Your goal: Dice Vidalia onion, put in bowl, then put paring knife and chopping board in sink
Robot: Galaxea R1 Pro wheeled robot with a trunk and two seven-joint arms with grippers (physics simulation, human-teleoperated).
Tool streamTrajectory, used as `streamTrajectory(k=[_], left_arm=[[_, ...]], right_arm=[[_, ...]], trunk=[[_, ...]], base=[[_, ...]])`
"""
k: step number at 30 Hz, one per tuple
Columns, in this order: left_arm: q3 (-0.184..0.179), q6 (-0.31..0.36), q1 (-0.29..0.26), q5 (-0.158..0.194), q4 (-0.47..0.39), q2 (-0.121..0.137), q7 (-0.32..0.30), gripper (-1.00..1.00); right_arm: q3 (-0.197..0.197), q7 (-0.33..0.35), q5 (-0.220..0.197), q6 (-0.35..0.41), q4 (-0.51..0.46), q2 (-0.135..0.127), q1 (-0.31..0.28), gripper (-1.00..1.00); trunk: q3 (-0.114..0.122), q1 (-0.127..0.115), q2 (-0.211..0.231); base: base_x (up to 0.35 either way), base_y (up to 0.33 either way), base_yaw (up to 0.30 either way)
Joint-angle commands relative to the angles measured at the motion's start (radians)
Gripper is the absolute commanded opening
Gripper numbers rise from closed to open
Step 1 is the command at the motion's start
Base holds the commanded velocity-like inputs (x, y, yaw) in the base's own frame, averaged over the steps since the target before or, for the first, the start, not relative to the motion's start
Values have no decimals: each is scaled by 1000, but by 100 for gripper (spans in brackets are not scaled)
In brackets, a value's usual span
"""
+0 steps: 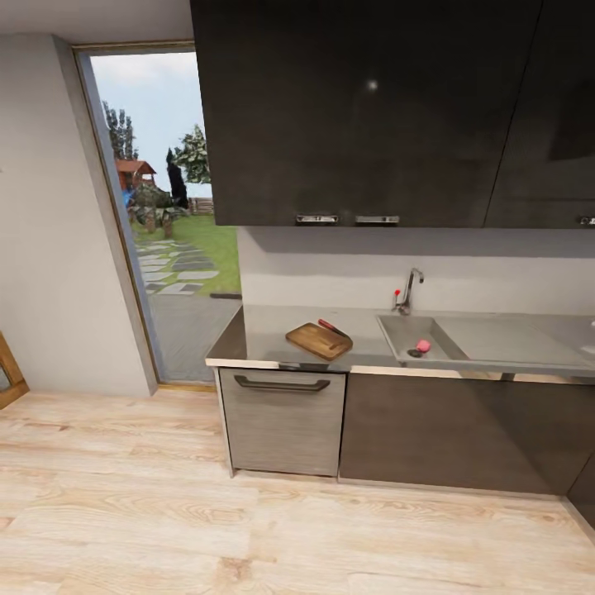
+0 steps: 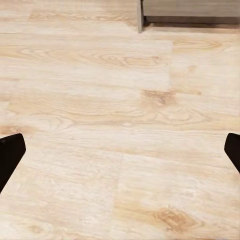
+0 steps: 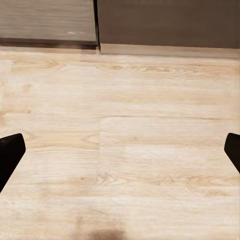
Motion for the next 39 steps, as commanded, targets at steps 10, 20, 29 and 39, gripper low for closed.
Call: streamTrajectory(k=[10,20,29,39], left_arm=[[3,-2,0,2,5,0,2,100],[3,-1,0,2,6,0,2,100],[-2,-3,0,2,0,0,2,100],[-3,-3,0,2,2,-1,2,100]], right_arm=[[1,-4,0,-3,1,0,0,100],[1,-4,0,-3,1,0,0,100],[1,-4,0,-3,1,0,0,100],[1,-4,0,-2,1,2,0,100]], trunk=[[3,-4,6],[3,-4,6],[3,-4,6],[3,-4,6]], base=[[0,0,0],[0,0,0],[0,0,0],[7,0,0]])
